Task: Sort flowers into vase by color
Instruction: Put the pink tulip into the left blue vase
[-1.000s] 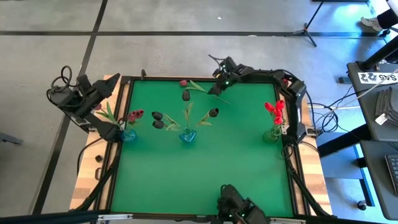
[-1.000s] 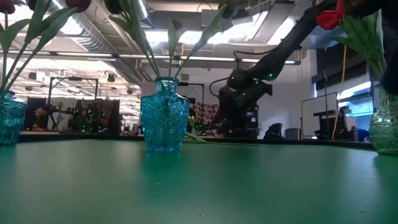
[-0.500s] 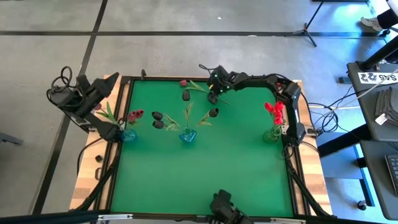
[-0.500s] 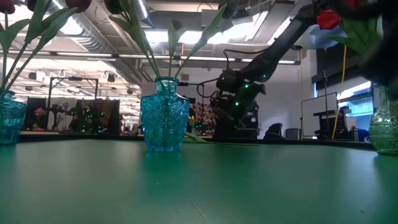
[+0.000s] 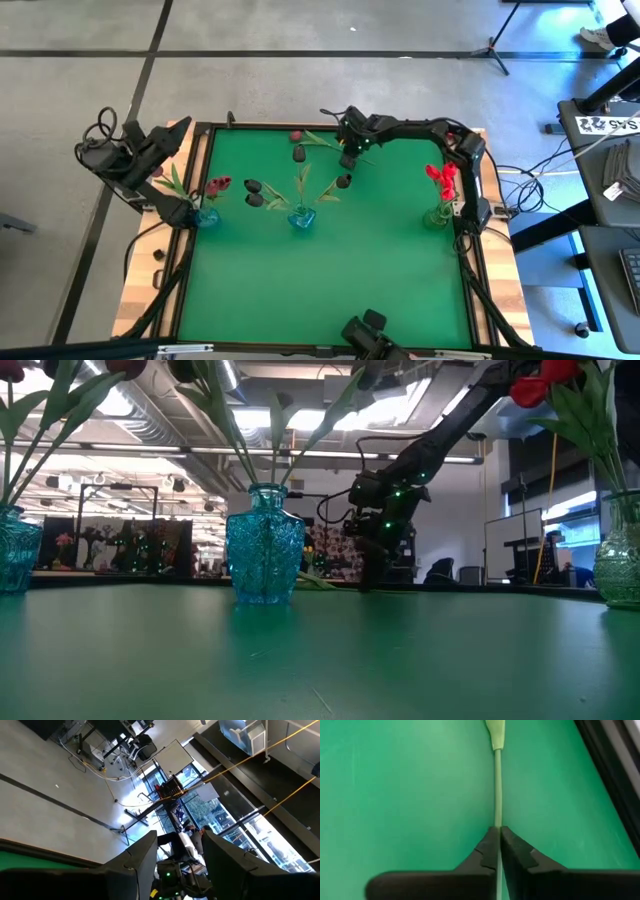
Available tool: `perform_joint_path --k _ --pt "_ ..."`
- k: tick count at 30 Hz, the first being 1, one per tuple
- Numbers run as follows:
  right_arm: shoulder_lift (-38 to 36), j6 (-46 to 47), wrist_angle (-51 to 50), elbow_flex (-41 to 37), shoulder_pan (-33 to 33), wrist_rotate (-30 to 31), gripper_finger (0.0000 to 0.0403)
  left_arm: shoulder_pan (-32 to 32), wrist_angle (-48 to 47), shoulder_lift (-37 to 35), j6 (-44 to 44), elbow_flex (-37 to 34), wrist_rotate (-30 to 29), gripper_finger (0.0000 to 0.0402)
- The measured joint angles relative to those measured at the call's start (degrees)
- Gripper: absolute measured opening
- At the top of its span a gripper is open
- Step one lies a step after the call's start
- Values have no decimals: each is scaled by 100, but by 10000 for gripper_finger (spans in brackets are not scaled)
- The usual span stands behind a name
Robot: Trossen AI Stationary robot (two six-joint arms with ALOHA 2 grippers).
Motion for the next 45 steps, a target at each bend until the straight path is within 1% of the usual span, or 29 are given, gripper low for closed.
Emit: perform_joint_path --k 1,5,10,14,17,19,23,26,28,31,35,39,42,45 --pt "-9 -2 -125 -1 -23 4 8 -2 -32 8 5 -2 3 152" --pt "-163 31 -665 -6 -117 -64 18 0 -178 13 10 -4 2 153" --pt "-544 -23 -1874 -68 -385 -351 4 0 -246 13 12 -4 3 153" --pt "-740 -368 -2945 -64 -717 -361 7 -2 -276 13 10 -4 4 153" --pt "-748 -674 -3768 -72 -991 -385 2 -2 -277 16 10 -4 4 153" --pt "-757 -743 -3940 -145 -1150 -399 4 -2 -278 17 9 -4 4 153" --pt "-829 -741 -3644 -492 -1445 -402 10 0 -278 19 8 -4 4 153" --pt "-846 -789 -3381 -625 -1475 -453 29 -1 -278 22 9 -4 4 153" --pt "-848 -861 -3338 -636 -1412 -452 54 0 -279 22 12 -4 6 153" --pt "-895 -875 -3167 -647 -1280 -441 102 -2 -281 24 12 -4 7 153" --pt "-1046 -929 -2523 -642 -1075 -452 169 0 -282 24 12 -4 7 153" --pt "-1144 -1048 -1982 -638 -865 -532 212 -1 -297 24 12 -4 7 153" --pt "-1045 -1161 -1563 -636 -728 -547 223 -2 -299 24 10 -4 9 153" --pt "-871 -1186 -1259 -637 -640 -327 216 0 -298 24 8 -4 16 153"
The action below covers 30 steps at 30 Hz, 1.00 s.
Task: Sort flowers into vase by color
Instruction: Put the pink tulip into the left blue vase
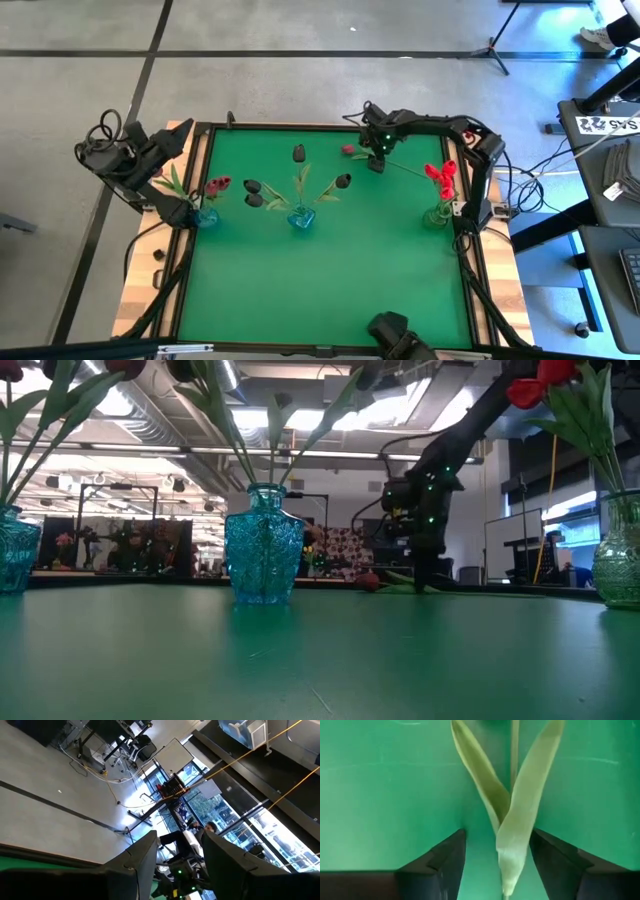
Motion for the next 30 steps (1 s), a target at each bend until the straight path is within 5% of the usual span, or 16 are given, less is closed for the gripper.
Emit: perform_joint_path --k 6,15,20,26,30 --pt "158 3 108 25 36 -1 159 -2 -9 0 2 0 88 153" --pt "156 133 207 23 38 36 12 0 -85 0 4 0 113 153" --pt "-94 368 82 240 47 193 26 -1 -111 0 7 0 285 153" --pt "-1380 1053 -197 800 106 176 7 0 -120 -2 618 2 394 153" --pt "-2426 1742 -114 1106 319 119 15 -2 323 6 1581 95 1341 153"
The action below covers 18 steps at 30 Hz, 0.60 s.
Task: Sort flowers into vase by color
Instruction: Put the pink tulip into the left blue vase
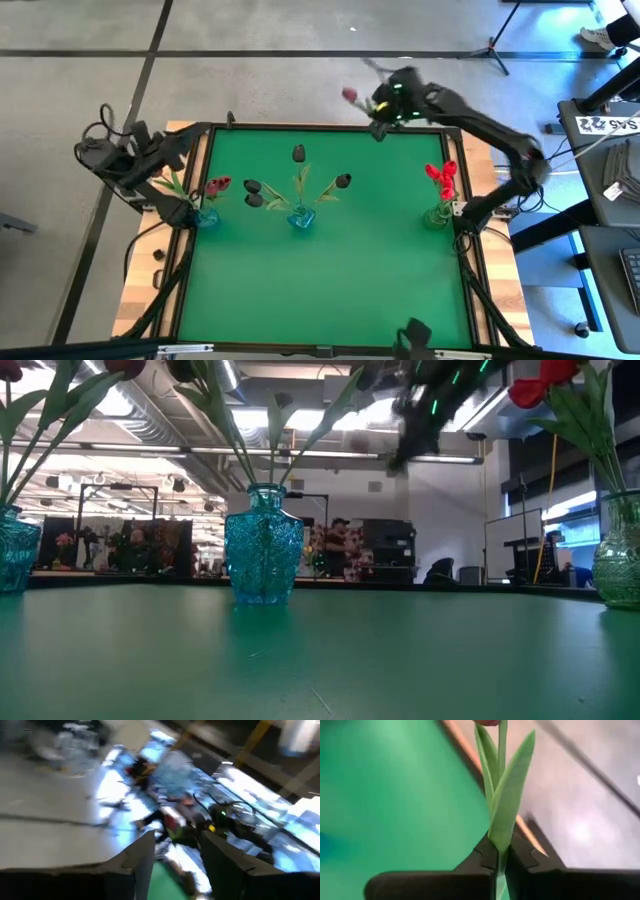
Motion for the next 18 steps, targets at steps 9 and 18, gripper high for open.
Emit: perform_joint_path --k 9,18 --pt "-1663 1931 1109 196 1161 -267 8 2 2401 407 3167 114 1263 158" --pt "-2126 3183 2007 204 2662 -257 4 0 2469 1611 3144 747 2671 200"
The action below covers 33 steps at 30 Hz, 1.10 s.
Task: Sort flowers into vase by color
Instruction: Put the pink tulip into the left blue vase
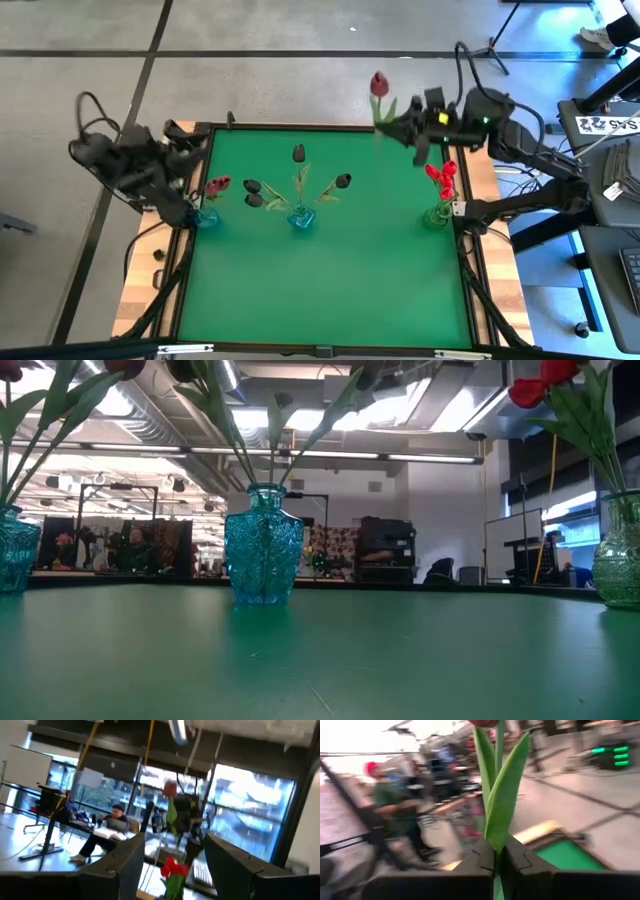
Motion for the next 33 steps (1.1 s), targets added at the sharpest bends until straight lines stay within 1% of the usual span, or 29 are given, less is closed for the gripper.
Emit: perform_joint_path --k 3,6,11,12,16,18,22,25,29,33 --pt "48 168 218 -4 537 8 5 0 -26 639 -5 262 7 211" --pt "54 244 380 -4 1080 40 8 0 -13 1246 -79 564 7 213" --pt "104 40 628 -4 1897 328 6 0 163 2192 -248 938 -10 211" --pt "109 -13 620 -4 2034 469 5 0 258 2361 -265 985 -16 211" --pt "190 -169 689 -6 2569 1483 5 67 689 2961 -265 1090 -20 210" --pt "297 -280 975 -7 2796 1846 8 131 852 3233 -352 1090 -2 210" --pt "543 -564 1660 0 3092 2247 5 256 1179 3619 -664 1090 138 210" --pt "825 -744 1890 0 3156 2456 4 281 1521 3846 -770 1092 261 210" --pt "1213 -753 1981 -7 3132 2369 6 353 1688 4059 -674 1090 353 210" --pt "1550 -1027 2077 -7 3134 2032 5 601 1712 4162 -986 1090 878 210"
